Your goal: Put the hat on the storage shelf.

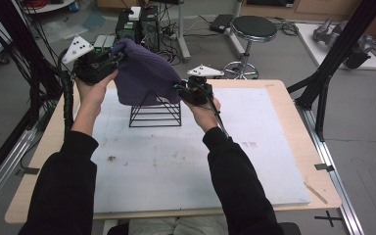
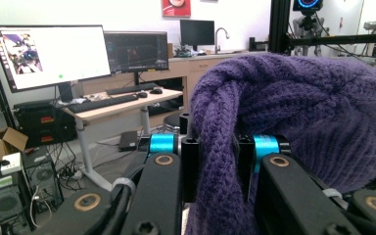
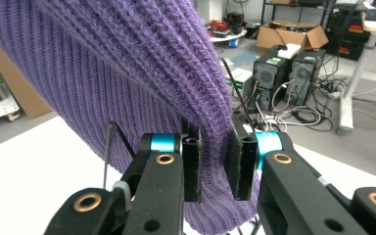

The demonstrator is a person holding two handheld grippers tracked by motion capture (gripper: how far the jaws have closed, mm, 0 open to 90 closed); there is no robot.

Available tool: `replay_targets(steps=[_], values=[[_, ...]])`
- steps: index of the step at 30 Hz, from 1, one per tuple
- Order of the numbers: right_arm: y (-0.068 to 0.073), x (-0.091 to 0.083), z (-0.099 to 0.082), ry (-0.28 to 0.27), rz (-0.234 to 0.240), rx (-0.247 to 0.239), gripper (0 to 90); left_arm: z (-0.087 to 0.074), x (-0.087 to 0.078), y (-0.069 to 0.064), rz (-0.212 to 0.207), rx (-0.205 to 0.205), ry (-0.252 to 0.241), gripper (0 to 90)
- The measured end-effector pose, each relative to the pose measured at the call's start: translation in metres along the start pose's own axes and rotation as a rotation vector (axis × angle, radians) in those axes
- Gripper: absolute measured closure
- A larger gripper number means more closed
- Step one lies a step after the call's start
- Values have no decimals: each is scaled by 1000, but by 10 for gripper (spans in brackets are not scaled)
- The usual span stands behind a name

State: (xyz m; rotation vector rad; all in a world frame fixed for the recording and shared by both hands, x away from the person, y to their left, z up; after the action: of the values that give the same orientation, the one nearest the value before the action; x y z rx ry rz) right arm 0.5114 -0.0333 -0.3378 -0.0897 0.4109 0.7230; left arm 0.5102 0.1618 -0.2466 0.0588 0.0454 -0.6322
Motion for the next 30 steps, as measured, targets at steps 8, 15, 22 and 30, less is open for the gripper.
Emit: replay_targets(steps=[8,15,22,30], values=[[-3,3,-17,32,-7,26,794,-21,3,-2,-5,-17,28,799],[-3,9,-29,49,-10,33,794,-36,3,-2,-2,-39,44,798],[0,18,-44,86,-30,45,793,-50,3,-2,-1,-43,69,798],[0,24,-55,131,-66,63,792,-66,0,-6,-12,-62,75,797]])
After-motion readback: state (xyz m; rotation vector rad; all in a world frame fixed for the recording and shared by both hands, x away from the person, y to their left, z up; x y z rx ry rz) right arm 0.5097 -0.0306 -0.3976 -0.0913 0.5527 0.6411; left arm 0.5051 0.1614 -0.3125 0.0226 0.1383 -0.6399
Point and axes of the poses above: each handheld gripper's, and its own axes: x roughly forward along the jaws, z roughly out of its top, y roughly to its left, the point moved 9 cm from there along x, roughly forward along the jaws, and after that the axes turned 6 degrees about y, right-handed, at the moved point
